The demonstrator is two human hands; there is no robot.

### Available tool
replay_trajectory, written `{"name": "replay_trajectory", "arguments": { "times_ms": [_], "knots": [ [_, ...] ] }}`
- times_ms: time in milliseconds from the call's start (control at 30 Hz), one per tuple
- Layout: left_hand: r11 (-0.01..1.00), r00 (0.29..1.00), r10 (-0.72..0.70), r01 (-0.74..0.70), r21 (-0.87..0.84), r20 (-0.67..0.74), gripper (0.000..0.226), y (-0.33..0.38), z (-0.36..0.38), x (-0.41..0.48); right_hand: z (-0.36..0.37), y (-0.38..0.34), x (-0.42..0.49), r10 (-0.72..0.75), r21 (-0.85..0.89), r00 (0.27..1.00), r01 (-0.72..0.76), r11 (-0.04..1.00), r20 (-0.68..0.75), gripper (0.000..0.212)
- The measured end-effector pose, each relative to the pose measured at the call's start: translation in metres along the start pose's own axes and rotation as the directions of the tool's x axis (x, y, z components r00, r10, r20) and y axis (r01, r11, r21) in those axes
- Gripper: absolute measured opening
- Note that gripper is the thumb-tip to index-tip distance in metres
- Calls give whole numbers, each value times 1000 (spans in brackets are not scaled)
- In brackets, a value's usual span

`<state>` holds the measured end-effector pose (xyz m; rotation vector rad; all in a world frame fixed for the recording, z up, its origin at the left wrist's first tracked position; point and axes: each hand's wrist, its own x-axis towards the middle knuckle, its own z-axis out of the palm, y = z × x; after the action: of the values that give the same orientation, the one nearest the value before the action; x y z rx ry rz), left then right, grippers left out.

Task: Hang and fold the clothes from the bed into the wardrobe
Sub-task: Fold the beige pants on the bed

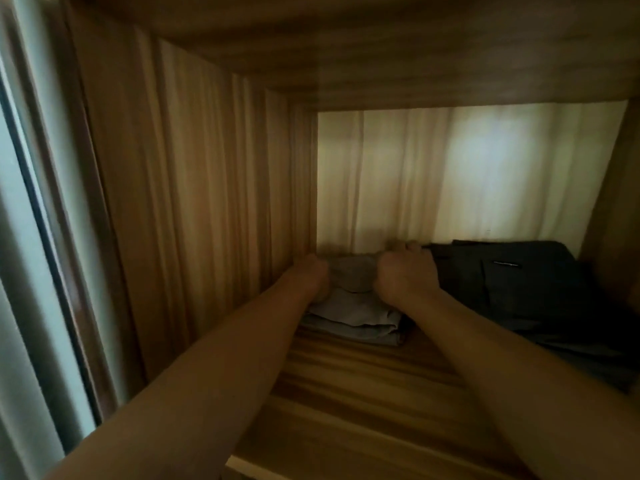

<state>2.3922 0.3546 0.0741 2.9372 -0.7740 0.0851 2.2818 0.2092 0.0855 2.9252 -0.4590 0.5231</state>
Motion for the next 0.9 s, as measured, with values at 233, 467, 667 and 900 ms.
{"name": "replay_trajectory", "arguments": {
  "times_ms": [233,467,667,900],
  "knots": [
    [1000,994,22,-22,-3,106,62,-3,32,37,61,12,47,21,-69,945,2,998,327,78],
    [998,995,18,-11,-67,96,61,-6,44,59,84,21,80,-67,-71,937,96,993,342,84],
    [987,969,156,-160,-7,-192,51,-1,39,22,68,22,45,-120,-34,977,127,991,176,68],
    [984,986,133,-143,104,96,57,4,10,-53,9,8,-24,-297,201,827,226,953,478,103]
  ]
}}
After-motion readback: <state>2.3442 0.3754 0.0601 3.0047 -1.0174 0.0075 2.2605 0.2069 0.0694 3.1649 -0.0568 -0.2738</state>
